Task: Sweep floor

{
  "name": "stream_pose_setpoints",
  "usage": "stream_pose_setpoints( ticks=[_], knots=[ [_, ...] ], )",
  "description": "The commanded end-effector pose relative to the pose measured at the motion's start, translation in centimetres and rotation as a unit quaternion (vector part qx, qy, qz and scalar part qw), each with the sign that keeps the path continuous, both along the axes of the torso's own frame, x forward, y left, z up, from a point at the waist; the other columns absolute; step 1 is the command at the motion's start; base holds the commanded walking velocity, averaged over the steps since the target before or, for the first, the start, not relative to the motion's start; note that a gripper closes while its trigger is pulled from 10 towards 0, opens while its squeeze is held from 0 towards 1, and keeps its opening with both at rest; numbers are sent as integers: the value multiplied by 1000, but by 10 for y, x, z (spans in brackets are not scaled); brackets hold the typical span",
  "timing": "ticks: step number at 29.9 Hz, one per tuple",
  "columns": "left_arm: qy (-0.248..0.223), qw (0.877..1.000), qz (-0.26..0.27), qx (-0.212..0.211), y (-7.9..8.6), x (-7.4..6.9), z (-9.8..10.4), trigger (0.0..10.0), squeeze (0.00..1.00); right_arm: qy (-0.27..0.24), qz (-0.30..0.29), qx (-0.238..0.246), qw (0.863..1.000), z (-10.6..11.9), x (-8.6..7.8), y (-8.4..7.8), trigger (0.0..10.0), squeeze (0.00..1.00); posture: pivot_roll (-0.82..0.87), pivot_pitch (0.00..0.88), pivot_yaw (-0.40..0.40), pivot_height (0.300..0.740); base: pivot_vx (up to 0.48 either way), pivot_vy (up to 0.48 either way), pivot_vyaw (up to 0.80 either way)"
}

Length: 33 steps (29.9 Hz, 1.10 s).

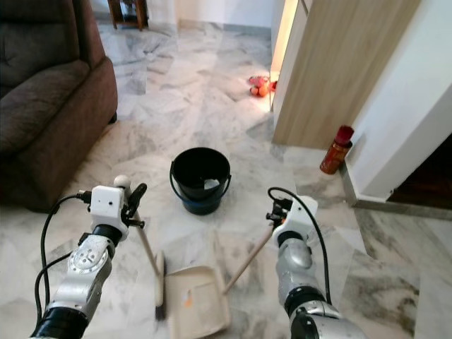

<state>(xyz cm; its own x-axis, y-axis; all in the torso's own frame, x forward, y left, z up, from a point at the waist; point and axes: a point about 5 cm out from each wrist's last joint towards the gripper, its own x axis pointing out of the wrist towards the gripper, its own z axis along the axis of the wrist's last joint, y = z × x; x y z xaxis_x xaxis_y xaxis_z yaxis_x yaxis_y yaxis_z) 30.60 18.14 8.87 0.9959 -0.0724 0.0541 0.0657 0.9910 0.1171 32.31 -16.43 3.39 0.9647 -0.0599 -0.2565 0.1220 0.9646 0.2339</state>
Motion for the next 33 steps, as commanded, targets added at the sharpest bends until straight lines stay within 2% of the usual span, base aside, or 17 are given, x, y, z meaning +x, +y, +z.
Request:
stream_pose_setpoints(
  ticks=[1,33],
  knots=[
    [-15,1000,-8,7,-5,3,6,10000,0,-16,-11,14,1000,6,4,-3,10000,0,47,67,-42,740,285,0,0],
    [-15,1000,-5,8,-5,3,6,10000,0,-14,-8,14,1000,6,4,-2,10000,0,47,77,-46,740,290,0,0]
  ],
)
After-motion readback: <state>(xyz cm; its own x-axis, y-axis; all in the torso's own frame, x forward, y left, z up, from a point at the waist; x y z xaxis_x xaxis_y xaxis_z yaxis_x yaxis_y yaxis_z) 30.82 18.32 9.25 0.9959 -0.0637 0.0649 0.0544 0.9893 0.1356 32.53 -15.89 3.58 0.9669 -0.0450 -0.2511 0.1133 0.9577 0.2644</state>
